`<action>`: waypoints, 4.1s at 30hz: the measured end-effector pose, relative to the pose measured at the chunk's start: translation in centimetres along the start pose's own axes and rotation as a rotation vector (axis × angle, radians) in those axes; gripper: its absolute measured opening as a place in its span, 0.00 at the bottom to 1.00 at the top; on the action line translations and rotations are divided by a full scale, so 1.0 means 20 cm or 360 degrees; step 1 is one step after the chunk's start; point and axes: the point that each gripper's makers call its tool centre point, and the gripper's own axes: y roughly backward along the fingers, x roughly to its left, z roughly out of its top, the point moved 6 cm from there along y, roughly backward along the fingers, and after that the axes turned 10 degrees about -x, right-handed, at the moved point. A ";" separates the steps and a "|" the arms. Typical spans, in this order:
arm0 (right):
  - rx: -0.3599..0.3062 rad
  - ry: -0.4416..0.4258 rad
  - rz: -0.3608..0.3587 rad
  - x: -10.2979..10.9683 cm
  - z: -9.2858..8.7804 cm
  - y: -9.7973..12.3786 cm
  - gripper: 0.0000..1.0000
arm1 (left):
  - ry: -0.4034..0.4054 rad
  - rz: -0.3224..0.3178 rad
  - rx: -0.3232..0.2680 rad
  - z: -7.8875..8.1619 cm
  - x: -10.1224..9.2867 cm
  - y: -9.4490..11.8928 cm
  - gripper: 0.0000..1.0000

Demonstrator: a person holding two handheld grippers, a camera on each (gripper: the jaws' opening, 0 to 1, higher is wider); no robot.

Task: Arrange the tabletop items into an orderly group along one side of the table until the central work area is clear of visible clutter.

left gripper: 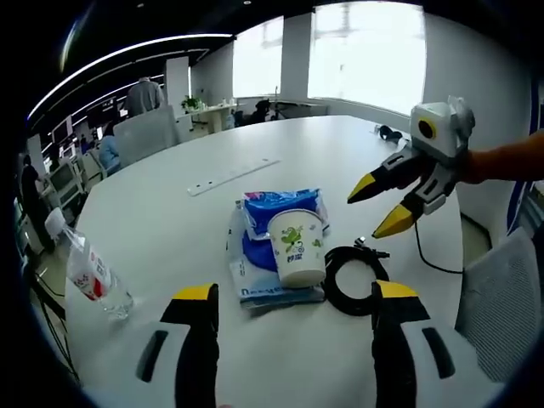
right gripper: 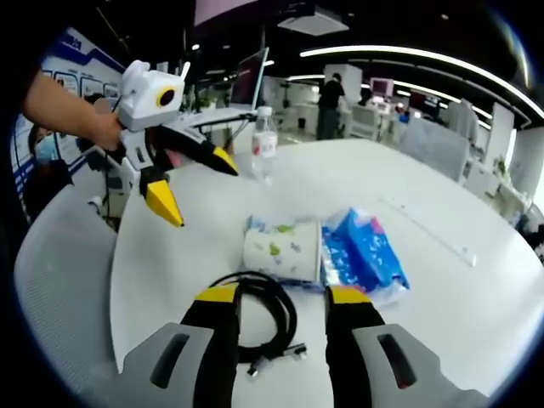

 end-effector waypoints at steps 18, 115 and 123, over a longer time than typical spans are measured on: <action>-0.0003 0.0002 0.0067 -0.06 0.00 -0.13 0.30 | 0.0027 -0.0014 0.0034 -0.04 0.01 -0.01 0.71; -0.0132 0.0489 0.0502 0.28 0.50 -0.04 0.00 | -0.0334 -0.0055 0.0034 0.22 -0.13 -0.17 0.48; -0.0173 0.0563 0.0491 0.29 0.53 0.01 0.09 | -0.0322 -0.0050 0.0021 0.22 -0.15 -0.14 0.47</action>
